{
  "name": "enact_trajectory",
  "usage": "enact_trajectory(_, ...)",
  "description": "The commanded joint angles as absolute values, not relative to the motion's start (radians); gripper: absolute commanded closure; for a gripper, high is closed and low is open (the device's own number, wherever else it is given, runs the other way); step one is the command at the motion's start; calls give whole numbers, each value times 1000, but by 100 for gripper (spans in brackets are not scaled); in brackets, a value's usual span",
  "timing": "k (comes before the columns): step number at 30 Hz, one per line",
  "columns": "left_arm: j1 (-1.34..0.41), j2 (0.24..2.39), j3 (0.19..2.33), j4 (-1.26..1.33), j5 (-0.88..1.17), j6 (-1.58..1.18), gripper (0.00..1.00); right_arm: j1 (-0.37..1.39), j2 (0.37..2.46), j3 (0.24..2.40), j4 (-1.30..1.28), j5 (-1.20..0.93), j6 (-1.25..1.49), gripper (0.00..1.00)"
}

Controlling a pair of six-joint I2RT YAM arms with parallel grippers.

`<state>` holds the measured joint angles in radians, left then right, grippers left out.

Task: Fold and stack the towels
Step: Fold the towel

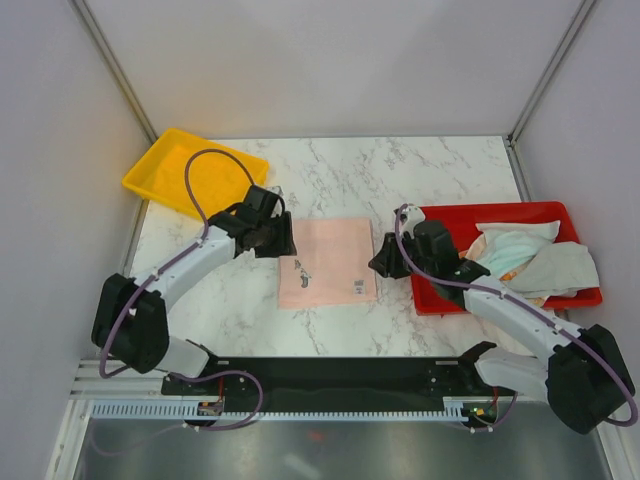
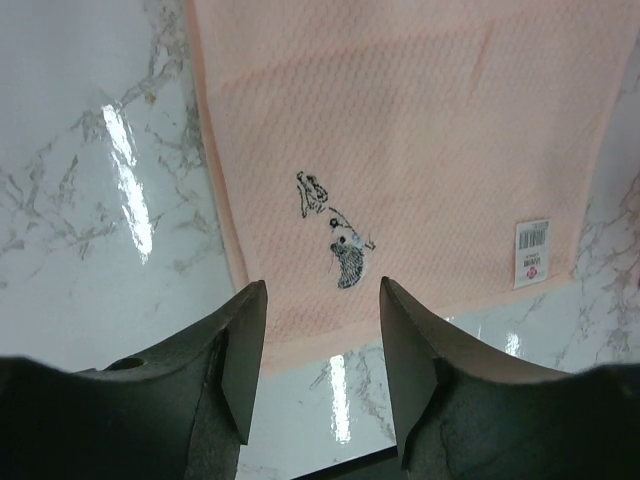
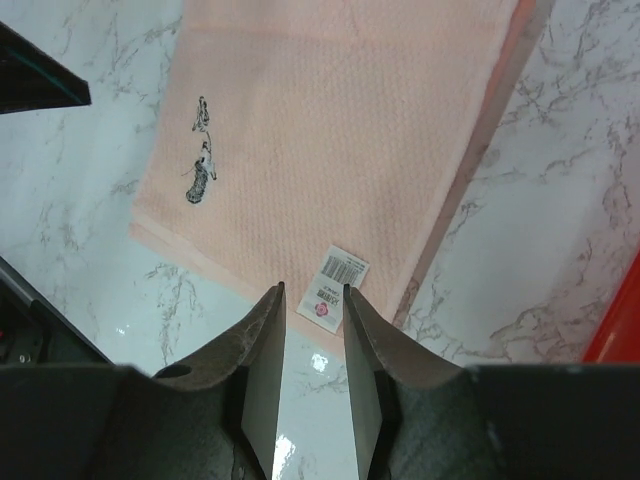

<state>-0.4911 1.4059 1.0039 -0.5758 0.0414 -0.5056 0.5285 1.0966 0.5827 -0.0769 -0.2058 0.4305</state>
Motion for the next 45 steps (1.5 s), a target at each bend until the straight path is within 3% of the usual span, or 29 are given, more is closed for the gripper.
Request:
enact_trajectory(1, -482, 1518, 1068, -584, 3, -543, 44, 537, 1170, 641, -83, -229, 440, 63)
enact_trajectory(7, -443, 1658, 1184, -540, 17, -479, 46, 552, 1288, 617, 20, -261, 480, 69)
enact_trajectory(16, -328, 1919, 1435, -492, 132, -423, 53, 581, 1275, 508, 90, -196, 495, 73)
enact_trajectory(26, -299, 2071, 1506, -483, 147, -399, 62, 612, 1354, 489, 144, -146, 515, 78)
enact_trajectory(35, -255, 2120, 1600, -489, 234, -384, 68, 630, 1321, 446, 127, -74, 572, 79)
enact_trajectory(40, -255, 2017, 1597, -555, 288, -390, 55, 647, 1296, 488, 100, -77, 597, 79)
enact_trajectory(45, -265, 1792, 1439, -661, 89, -431, 53, 650, 1247, 564, 12, -48, 609, 77)
